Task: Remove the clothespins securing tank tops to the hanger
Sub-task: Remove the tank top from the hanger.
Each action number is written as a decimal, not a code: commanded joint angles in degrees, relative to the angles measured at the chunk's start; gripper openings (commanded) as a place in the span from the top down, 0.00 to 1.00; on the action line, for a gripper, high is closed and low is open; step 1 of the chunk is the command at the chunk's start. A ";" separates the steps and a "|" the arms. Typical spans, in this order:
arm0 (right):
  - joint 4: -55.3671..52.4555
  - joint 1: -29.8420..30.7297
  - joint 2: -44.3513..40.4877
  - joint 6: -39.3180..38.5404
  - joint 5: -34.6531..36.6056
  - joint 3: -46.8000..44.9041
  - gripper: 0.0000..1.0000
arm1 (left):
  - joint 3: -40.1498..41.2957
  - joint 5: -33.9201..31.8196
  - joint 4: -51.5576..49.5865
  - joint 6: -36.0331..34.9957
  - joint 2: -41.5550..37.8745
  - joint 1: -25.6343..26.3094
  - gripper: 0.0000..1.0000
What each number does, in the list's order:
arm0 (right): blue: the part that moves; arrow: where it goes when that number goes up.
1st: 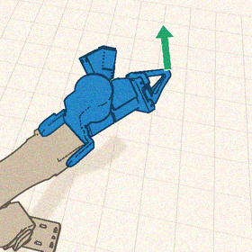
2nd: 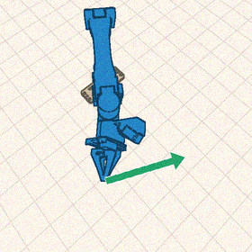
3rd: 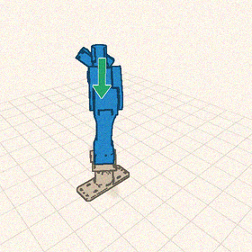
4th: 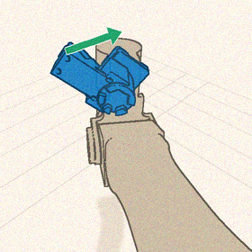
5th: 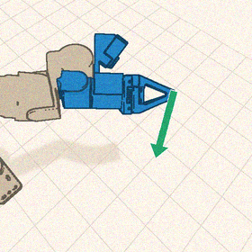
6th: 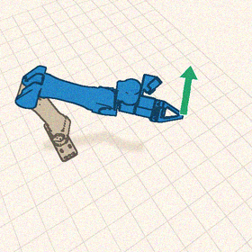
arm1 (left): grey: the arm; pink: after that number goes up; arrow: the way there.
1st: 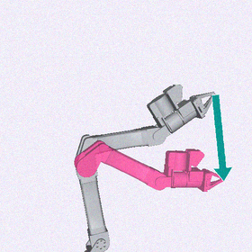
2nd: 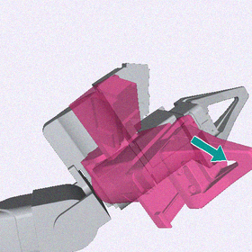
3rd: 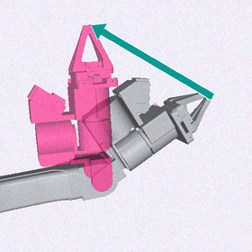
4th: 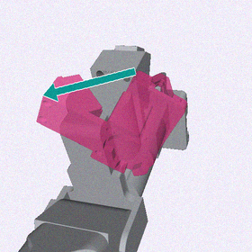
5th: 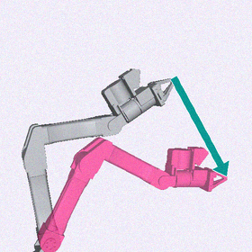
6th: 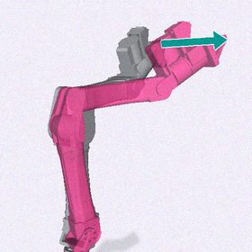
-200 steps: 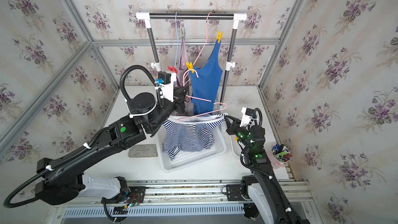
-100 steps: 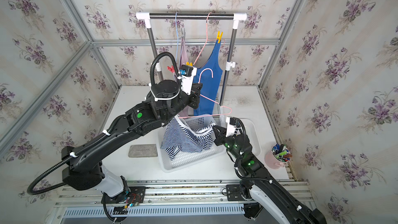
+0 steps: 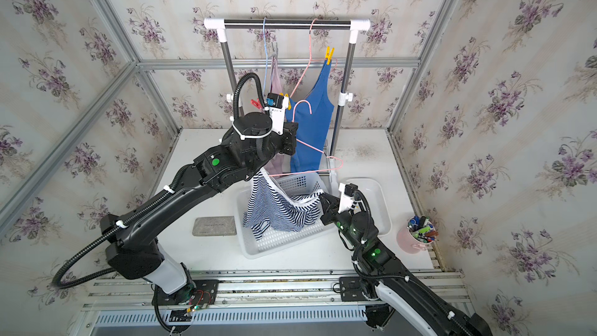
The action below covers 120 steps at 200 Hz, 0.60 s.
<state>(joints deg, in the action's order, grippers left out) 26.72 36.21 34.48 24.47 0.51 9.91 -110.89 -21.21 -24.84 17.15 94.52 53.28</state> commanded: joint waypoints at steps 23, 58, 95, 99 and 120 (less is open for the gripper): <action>9.05 4.66 4.80 0.57 2.22 -2.32 1.00 | 0.83 0.52 3.17 6.55 0.49 -0.20 1.00; 15.57 5.89 7.79 2.32 2.85 -6.04 1.00 | 2.18 0.80 3.78 10.07 0.49 -0.25 1.00; 14.43 6.07 9.03 -0.89 5.28 -6.62 0.99 | 5.33 1.81 5.40 13.68 -0.14 -0.58 1.00; 14.07 6.07 8.84 -1.25 5.57 -6.66 0.98 | 5.72 1.92 5.62 14.15 -0.28 -0.70 1.00; 12.25 6.08 5.57 -2.85 5.93 -6.88 0.84 | 8.14 2.75 7.60 14.40 -1.37 -0.90 1.00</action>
<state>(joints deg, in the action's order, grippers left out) 38.79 42.22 42.50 24.18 4.51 3.14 -104.44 -19.20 -21.76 28.80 94.41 52.60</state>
